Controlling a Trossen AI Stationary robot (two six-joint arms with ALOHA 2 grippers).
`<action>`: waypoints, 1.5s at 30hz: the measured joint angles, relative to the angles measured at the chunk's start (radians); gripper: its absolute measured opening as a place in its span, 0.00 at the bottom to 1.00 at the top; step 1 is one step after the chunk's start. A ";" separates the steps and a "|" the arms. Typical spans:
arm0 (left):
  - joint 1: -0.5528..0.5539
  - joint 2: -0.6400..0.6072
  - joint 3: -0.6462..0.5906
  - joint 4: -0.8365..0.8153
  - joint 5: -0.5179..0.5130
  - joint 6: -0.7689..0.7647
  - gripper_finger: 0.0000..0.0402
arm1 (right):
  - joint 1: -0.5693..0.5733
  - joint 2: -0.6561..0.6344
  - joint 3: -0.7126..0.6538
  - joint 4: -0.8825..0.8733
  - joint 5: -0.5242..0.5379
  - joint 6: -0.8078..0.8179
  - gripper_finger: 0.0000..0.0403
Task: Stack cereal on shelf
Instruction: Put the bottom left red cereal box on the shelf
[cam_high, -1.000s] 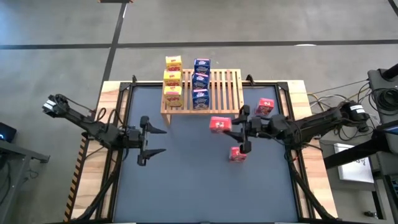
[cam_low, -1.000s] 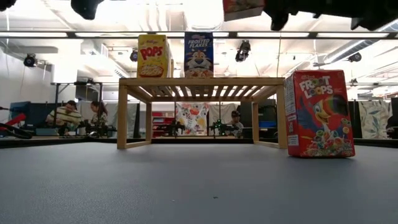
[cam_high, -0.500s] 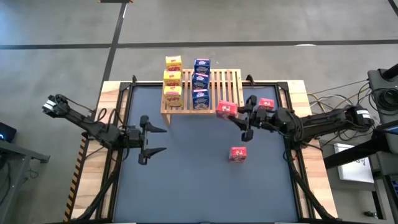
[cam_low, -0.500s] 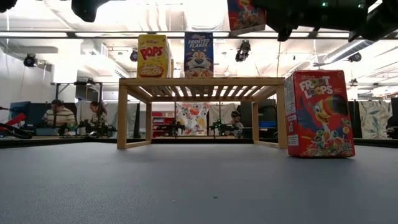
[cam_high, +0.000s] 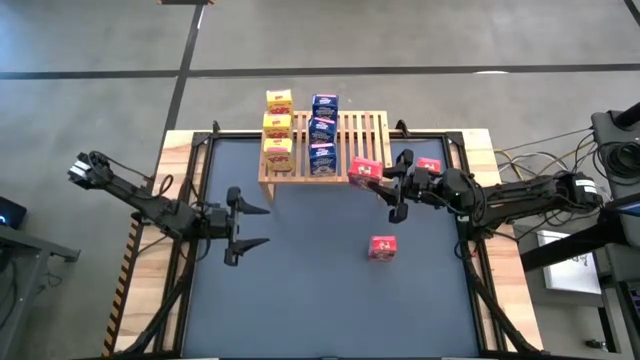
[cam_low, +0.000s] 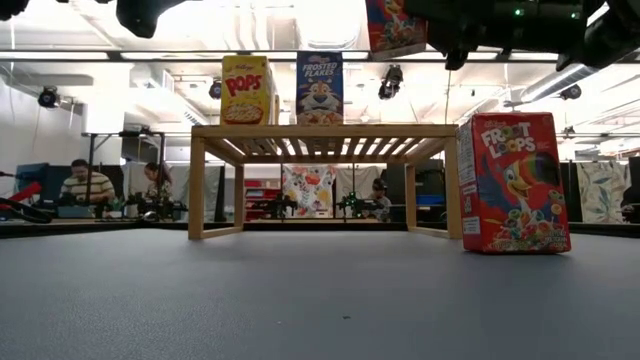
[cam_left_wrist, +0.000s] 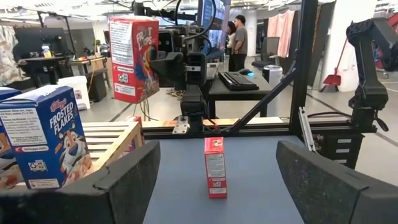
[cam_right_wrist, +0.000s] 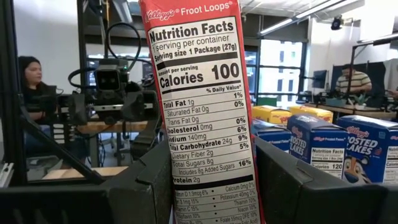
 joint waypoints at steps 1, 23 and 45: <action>0.000 0.002 0.000 0.000 0.000 -0.002 0.76 | 0.000 0.000 0.000 0.000 0.000 0.000 0.41; 0.000 0.008 0.000 0.006 0.001 -0.010 0.76 | -0.057 -0.023 -0.002 -0.002 -0.008 -0.015 0.41; 0.061 -0.068 0.000 -0.043 -0.014 0.124 0.76 | -0.646 -0.021 0.036 0.004 -0.464 0.123 0.41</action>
